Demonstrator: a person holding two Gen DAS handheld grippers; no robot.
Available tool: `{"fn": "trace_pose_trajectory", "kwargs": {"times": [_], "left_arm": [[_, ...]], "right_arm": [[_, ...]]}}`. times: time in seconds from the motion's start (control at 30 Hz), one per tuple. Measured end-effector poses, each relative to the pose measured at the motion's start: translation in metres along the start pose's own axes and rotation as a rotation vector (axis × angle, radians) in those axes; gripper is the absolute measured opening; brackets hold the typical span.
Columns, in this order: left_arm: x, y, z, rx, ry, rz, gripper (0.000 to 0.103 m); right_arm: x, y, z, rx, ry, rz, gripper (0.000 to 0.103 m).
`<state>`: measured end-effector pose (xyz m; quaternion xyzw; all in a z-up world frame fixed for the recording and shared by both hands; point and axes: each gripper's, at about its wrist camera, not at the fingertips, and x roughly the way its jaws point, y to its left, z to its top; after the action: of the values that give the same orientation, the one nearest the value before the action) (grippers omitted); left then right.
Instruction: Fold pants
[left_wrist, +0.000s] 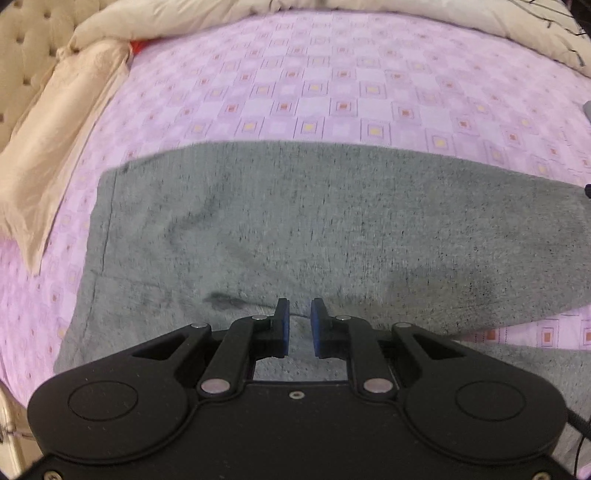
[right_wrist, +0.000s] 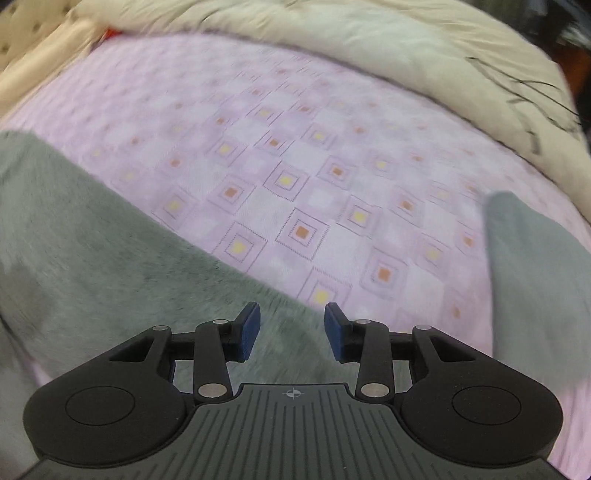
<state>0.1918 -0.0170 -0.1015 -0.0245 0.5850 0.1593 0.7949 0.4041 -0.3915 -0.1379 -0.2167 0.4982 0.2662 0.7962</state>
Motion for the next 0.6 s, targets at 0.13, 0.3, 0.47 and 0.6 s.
{"fn": "trace_pose_trajectory", "kwargs": {"times": [0.13,0.3,0.47,0.6], "left_arm": [[0.001,-0.002,0.001,-0.032,0.028,0.016,0.023],[0.004,-0.007,0.005,-0.008,0.041,0.041,0.023],[0.01,-0.009,0.015,-0.005,0.058,0.029,0.023],[0.015,-0.008,0.031,-0.017,0.075,0.009,0.023]], "right_arm": [[0.025,0.001,0.001,-0.136,0.052,0.064,0.038],[0.035,0.002,0.0,-0.203,0.069,0.132,0.04],[0.036,-0.002,0.005,-0.123,0.112,0.147,0.042],[0.022,0.019,0.003,-0.18,0.123,0.178,0.005]]}}
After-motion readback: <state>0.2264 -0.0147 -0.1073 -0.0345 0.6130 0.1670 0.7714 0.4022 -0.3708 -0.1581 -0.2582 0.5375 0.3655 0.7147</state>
